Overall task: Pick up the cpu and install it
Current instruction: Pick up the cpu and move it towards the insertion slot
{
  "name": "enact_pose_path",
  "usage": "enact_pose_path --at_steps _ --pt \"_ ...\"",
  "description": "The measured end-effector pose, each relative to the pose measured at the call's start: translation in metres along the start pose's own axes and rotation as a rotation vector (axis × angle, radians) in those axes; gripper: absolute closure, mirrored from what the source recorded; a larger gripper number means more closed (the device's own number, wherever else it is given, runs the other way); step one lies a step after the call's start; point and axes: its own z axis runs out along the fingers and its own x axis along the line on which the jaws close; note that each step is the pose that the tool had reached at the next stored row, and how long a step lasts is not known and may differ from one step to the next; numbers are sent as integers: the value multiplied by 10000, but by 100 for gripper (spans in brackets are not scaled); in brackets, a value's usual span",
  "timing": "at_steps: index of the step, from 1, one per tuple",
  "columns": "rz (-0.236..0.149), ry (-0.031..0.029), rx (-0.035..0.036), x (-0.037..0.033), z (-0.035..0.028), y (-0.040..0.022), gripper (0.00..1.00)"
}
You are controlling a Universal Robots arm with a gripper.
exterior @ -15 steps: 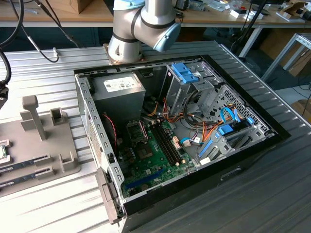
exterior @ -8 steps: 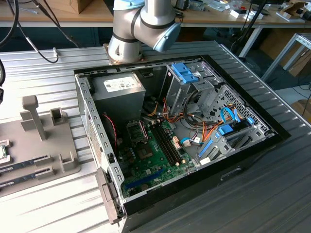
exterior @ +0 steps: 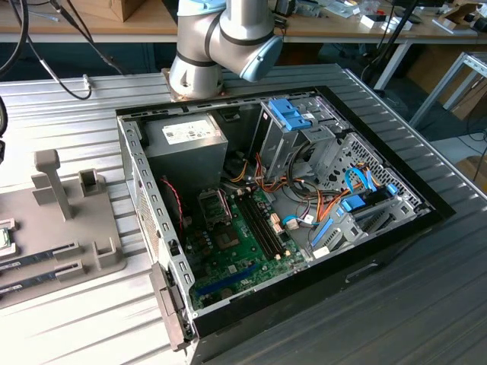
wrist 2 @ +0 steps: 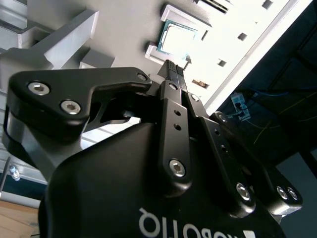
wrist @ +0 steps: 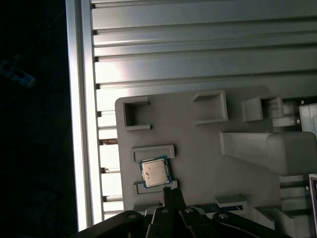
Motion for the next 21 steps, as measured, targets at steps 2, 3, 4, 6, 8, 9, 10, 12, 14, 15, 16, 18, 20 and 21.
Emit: enact_pose_path --at_steps 2,3,4,6,8,9,10,12,14,15,16,18,20,21 --pt "0 0 0 0 4 0 89" --pt "0 -1 0 1 5 0 89" --pt "-1 -2 -1 1 7 0 89" --pt "0 -1 0 1 10 0 89" --pt "0 -1 0 3 14 -1 89" --pt "0 -2 -1 4 16 -1 89" --pt "0 -1 -1 5 18 -1 89" --pt "0 -1 -1 7 21 -1 89" --pt "-1 0 0 9 25 -2 89" --pt "0 -1 -1 9 27 -2 89" --pt "0 -1 0 10 28 -2 89" --pt "0 -1 -1 11 31 -2 89" --pt "0 -1 0 12 34 -2 89" --pt "-1 -1 -1 13 37 -3 89"
